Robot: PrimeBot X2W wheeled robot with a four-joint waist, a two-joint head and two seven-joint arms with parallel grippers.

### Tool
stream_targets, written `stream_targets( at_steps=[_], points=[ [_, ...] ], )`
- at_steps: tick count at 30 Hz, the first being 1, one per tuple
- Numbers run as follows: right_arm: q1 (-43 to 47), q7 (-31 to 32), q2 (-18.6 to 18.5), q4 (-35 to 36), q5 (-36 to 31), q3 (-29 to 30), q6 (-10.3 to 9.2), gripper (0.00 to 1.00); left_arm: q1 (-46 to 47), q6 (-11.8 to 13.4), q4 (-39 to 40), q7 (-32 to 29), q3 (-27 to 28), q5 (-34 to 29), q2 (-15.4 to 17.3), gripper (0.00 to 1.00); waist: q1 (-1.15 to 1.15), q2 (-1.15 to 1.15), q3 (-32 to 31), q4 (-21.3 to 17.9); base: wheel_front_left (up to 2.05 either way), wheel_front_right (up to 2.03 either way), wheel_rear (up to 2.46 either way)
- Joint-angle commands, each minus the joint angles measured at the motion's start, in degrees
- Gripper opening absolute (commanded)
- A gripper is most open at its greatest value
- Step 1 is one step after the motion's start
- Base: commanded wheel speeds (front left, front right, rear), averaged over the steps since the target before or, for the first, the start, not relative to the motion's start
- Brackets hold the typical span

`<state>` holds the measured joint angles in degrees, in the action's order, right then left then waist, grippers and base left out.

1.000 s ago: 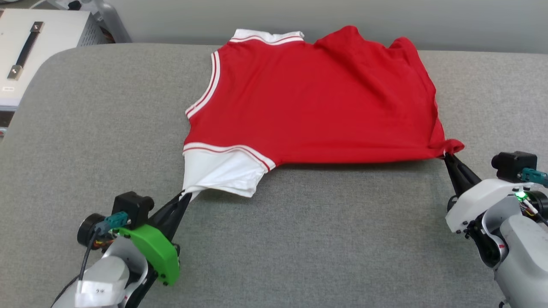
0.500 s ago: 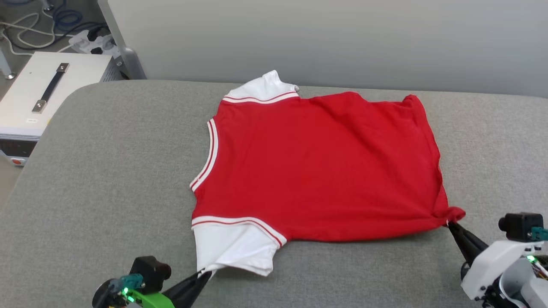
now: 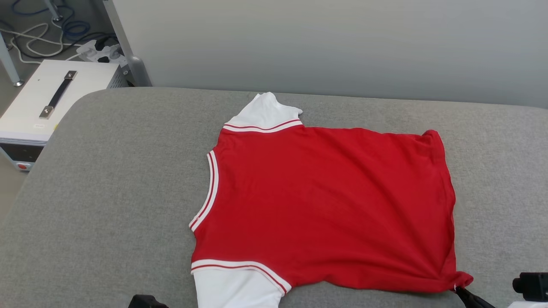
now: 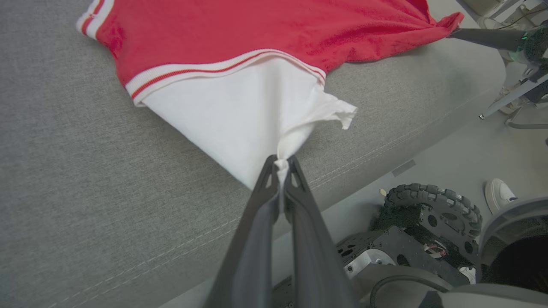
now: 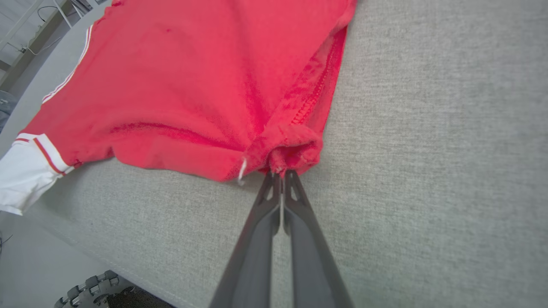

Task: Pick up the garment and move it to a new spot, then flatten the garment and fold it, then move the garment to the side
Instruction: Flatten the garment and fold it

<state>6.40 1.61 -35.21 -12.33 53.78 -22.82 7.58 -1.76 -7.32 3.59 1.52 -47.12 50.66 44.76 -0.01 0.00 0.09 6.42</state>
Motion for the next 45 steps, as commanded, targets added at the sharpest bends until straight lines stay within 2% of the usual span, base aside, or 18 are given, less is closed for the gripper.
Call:
stream_targets(
  at_steps=[1,5,11,21,26,35,45],
  points=[
    [1.78,0.61,-0.50,1.50,0.14,1.08,-0.09,0.00,-0.95,0.15,0.66,0.68,0.48,0.64,0.58,0.00,0.01,0.00,0.24,0.02,0.00,0.00,0.00],
    [4.48,2.12,0.10,5.53,-0.26,4.70,-0.09,0.00,0.07,0.57,1.21,2.36,1.60,-0.59,1.08,0.00,0.01,0.00,0.78,-0.25,0.00,0.00,0.00],
    [4.04,4.89,1.45,9.50,-1.88,9.25,-0.09,0.00,4.26,0.72,1.53,4.01,4.65,-1.10,1.52,0.00,0.01,0.00,2.00,-0.89,0.00,0.00,0.00],
    [-0.46,10.13,4.14,11.94,-4.38,13.34,-0.09,0.00,13.71,0.55,1.19,0.74,6.74,-1.34,0.75,0.00,0.01,0.00,5.61,-2.00,0.00,0.00,0.00],
    [-4.41,13.00,5.68,10.95,-5.69,14.13,-0.09,0.00,18.36,0.31,-1.10,-1.83,5.97,-2.19,0.17,0.00,0.01,0.00,8.02,-2.79,0.00,0.00,0.00],
    [-10.73,17.86,8.35,6.80,-9.34,14.52,-0.09,0.00,26.08,-0.06,-8.17,-2.89,4.24,-2.02,-2.64,0.00,0.01,0.00,10.91,-3.29,0.00,0.00,0.00],
    [-16.76,22.51,10.80,2.63,-13.18,15.64,-0.09,0.00,34.01,-0.15,-17.04,-3.38,-1.88,-1.26,-4.69,0.00,0.01,0.00,13.69,-3.26,0.00,0.00,0.00]
  ],
)
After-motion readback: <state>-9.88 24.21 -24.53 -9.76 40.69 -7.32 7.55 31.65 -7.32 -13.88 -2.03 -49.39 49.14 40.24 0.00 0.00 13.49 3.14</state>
